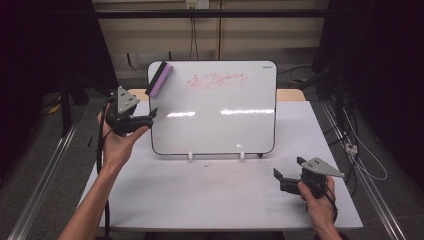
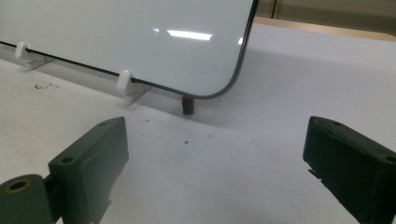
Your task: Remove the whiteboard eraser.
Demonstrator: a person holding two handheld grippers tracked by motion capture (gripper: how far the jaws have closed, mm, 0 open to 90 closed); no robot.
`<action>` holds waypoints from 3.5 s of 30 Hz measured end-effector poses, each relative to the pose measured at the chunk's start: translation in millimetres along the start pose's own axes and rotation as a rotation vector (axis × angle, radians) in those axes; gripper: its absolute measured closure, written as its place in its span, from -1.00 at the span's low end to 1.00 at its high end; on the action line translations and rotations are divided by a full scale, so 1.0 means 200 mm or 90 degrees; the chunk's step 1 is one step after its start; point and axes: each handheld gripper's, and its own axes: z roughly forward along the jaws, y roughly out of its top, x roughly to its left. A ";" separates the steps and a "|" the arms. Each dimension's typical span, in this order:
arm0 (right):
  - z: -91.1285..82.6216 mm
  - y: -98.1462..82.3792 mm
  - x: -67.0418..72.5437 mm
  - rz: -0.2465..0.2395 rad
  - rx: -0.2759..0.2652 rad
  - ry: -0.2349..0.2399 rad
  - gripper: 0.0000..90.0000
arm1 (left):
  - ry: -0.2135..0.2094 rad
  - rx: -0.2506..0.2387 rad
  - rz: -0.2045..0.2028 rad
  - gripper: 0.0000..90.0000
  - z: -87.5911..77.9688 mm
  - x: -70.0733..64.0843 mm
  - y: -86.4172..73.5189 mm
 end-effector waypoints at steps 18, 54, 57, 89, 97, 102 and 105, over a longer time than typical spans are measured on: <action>-0.01 0.00 -0.01 0.003 0.000 -0.002 -0.85 | 0.026 0.005 0.009 -0.07 0.15 0.05 0.15; -0.01 0.00 -0.01 0.001 0.001 0.000 -0.83 | 0.032 0.027 0.035 0.42 0.25 0.03 0.17; -0.01 0.00 -0.01 0.000 0.001 0.000 -0.83 | 0.030 0.030 0.035 0.42 0.25 0.03 0.17; 0.00 0.00 0.00 0.001 0.003 -0.001 -0.85 | -0.042 -0.056 -0.012 0.42 0.08 -0.02 0.13; -0.01 -0.01 0.00 0.019 0.003 -0.010 -0.87 | -0.064 -0.064 0.003 0.42 0.04 -0.07 0.11; 0.00 0.00 0.01 0.009 0.005 0.000 -0.88 | -0.087 -0.082 0.004 0.42 0.01 -0.12 0.08; 0.01 0.00 0.01 0.007 0.005 0.004 -0.89 | -0.097 -0.088 0.006 0.42 -0.01 -0.16 0.06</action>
